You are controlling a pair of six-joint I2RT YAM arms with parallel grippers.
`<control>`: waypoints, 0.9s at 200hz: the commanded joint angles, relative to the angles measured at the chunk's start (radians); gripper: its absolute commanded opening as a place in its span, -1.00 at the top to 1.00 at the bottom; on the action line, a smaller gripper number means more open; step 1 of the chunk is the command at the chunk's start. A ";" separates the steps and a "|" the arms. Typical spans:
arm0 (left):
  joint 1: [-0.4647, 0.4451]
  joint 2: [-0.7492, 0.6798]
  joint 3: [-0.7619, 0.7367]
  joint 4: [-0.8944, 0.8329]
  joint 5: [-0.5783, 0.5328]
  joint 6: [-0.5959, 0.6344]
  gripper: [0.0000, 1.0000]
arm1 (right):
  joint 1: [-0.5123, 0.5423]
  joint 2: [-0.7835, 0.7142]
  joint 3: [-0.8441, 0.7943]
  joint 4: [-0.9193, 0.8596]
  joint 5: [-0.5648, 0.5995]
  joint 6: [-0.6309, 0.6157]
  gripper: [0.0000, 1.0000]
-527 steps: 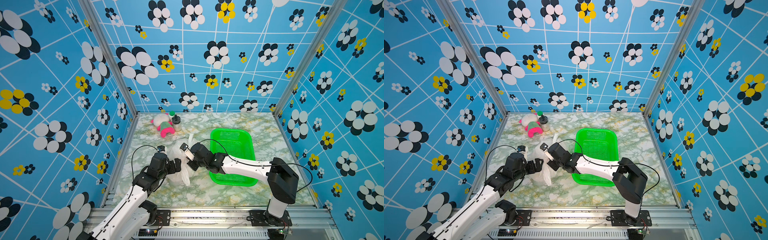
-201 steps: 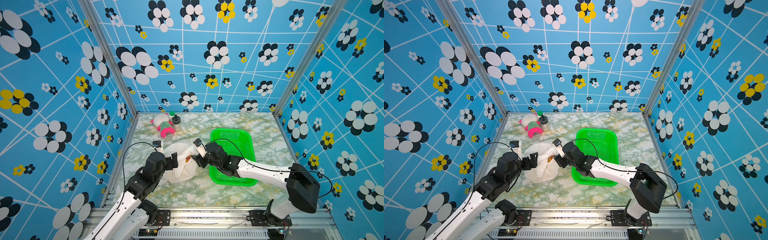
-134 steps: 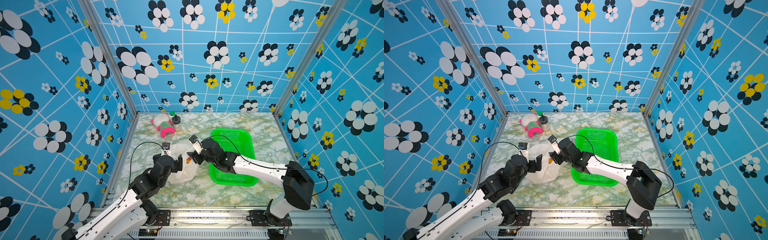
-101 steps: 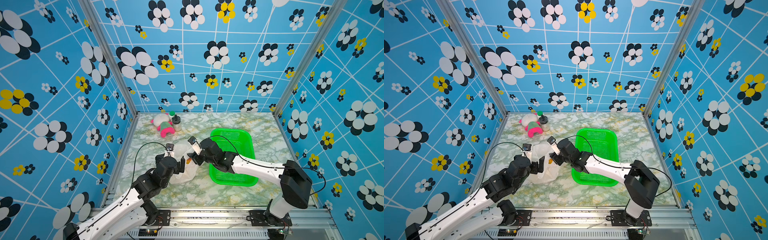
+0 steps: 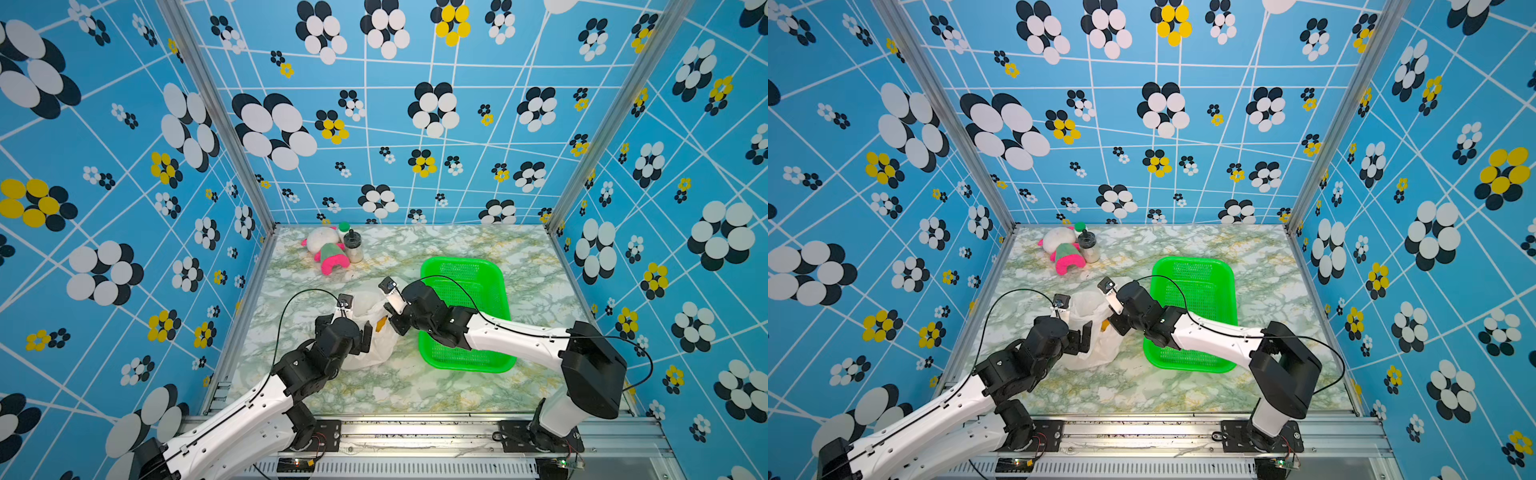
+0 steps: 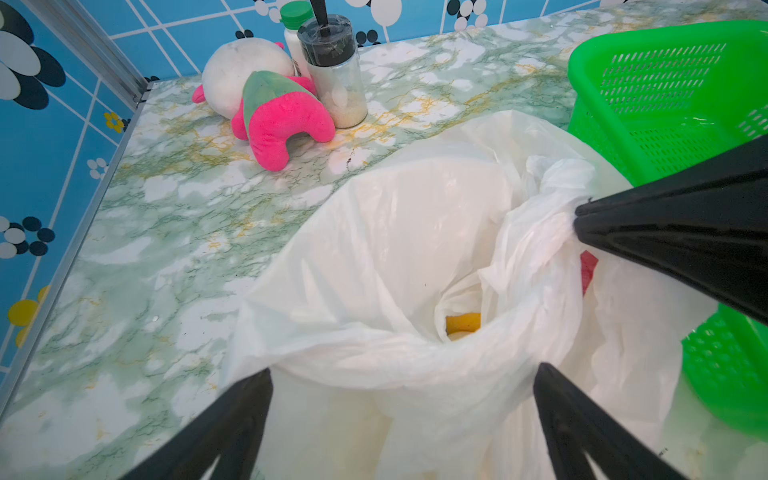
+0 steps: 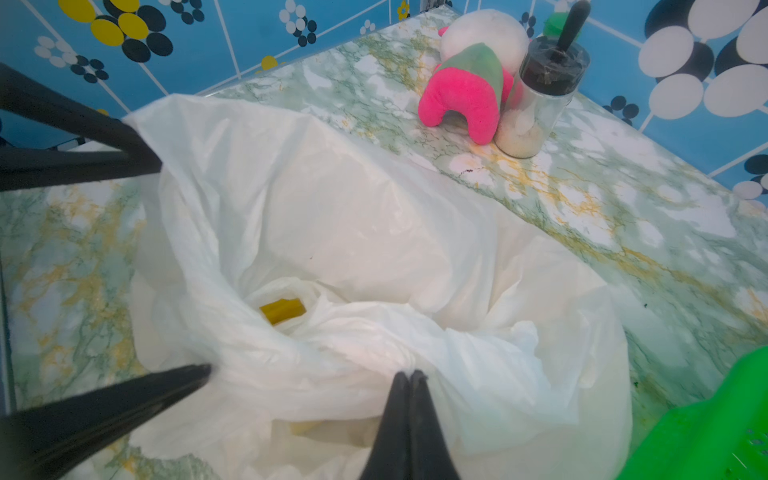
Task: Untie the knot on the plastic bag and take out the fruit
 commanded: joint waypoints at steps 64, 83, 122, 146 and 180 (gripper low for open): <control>-0.009 0.157 0.042 0.029 -0.002 -0.012 -0.99 | 0.005 -0.110 -0.054 0.046 -0.054 0.054 1.00; -0.019 0.119 0.036 0.036 0.034 -0.022 -0.98 | 0.006 -0.085 -0.031 0.040 -0.050 0.058 1.00; -0.077 0.077 0.010 0.080 -0.013 0.007 -0.98 | 0.005 -0.091 -0.032 0.041 -0.048 0.084 1.00; -0.075 0.135 0.026 0.076 -0.098 -0.012 -0.95 | 0.005 -0.126 -0.055 0.044 -0.065 0.084 1.00; -0.067 0.162 0.034 0.130 -0.094 0.000 0.51 | 0.005 -0.132 -0.085 0.061 -0.013 0.078 1.00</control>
